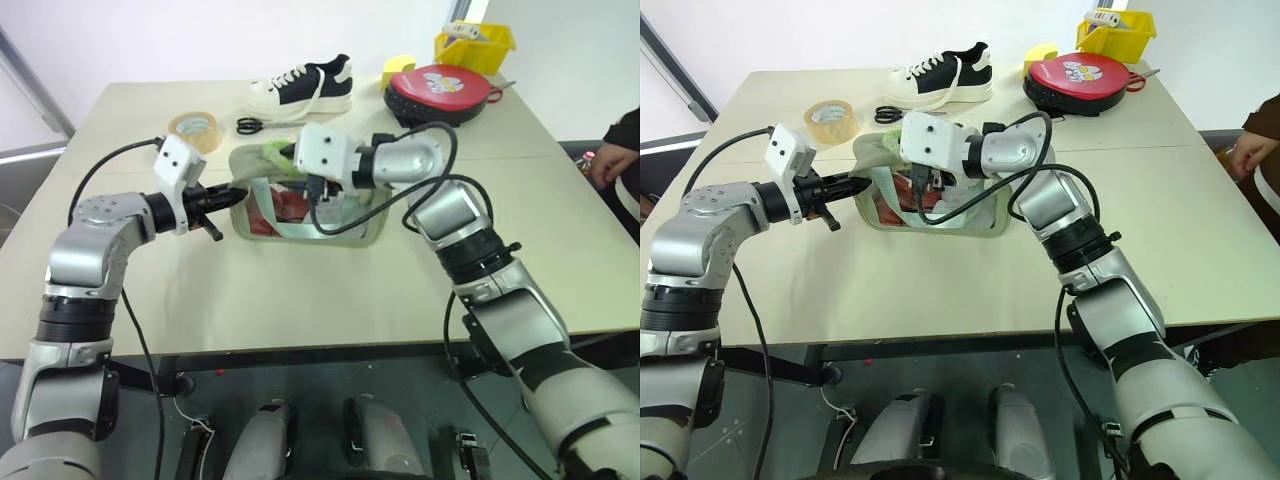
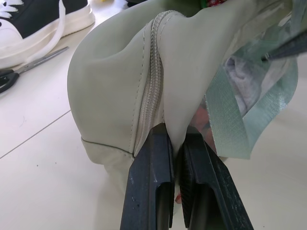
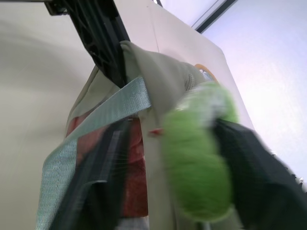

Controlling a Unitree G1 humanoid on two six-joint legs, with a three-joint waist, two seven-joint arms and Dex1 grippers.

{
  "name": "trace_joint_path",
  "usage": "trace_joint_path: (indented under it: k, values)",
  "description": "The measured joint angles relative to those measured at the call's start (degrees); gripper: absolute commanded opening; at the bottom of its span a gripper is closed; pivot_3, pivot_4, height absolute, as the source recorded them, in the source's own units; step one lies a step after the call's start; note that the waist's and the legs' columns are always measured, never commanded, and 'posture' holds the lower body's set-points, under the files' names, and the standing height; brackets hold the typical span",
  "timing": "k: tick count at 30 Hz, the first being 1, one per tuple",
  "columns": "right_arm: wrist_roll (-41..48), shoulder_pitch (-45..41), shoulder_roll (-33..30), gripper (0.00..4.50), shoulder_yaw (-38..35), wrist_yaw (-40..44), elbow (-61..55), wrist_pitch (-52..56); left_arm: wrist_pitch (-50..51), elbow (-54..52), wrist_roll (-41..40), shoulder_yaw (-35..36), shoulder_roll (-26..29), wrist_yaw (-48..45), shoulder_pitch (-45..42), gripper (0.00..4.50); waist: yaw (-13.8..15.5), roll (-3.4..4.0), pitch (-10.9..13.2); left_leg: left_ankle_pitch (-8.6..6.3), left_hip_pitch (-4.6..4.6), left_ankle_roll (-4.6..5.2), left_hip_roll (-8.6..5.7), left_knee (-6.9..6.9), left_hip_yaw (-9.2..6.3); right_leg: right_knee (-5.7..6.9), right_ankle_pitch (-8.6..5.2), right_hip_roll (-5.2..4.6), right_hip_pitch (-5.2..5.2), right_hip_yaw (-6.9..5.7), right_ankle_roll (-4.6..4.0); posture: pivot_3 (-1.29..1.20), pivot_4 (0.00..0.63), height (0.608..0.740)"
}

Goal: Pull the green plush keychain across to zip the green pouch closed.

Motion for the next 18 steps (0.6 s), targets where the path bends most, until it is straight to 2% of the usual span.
trace_joint_path:
  k: [2,8,12,15,18]
  values:
    - [2.66,0.07,0.06,0.06,-2.02,0.84,-2.13,4.83,-0.08,0.00,0.01,0.00,-0.14,0.05,0.00,0.00,0.03,0.00,0.00,0.00,0.00,0.00,0.00,0.00,0.00,0.00,0.00,0.00,0.00,0.00,0.00,0.00,0.150,0.740]
    - [10.77,0.23,-0.63,0.02,-7.97,1.71,-10.37,22.02,-0.24,0.01,0.09,0.00,-0.69,0.27,0.00,0.00,0.19,0.00,0.00,-0.06,0.00,0.11,0.00,0.00,-0.02,0.00,0.00,-0.01,0.02,0.00,0.00,0.00,0.150,0.740]
    - [13.55,0.23,-2.56,0.02,-13.62,-2.65,-11.66,29.82,-0.42,0.01,0.08,-0.02,-0.99,0.12,0.00,0.00,0.35,0.00,0.00,-0.14,0.00,0.24,0.00,0.01,-0.02,-0.02,0.00,-0.02,0.03,0.00,0.00,0.00,0.150,0.740]
    - [13.18,0.31,-4.30,0.02,-15.47,-6.71,-10.78,30.38,-0.49,0.01,0.07,-0.08,-1.08,-0.05,-0.03,0.00,0.23,0.00,0.00,-0.14,0.00,0.24,0.00,-0.01,-0.02,-0.02,0.00,-0.02,0.01,0.00,0.00,0.00,0.150,0.740]
    - [9.63,3.38,-10.26,0.02,-16.06,-10.74,-9.53,25.89,-0.51,0.02,0.10,-0.33,-1.09,-0.24,-0.08,0.00,0.46,-0.01,-0.01,-0.14,-0.01,0.24,-0.01,-0.01,-0.01,-0.06,0.00,-0.03,0.06,0.00,0.00,0.00,0.150,0.740]
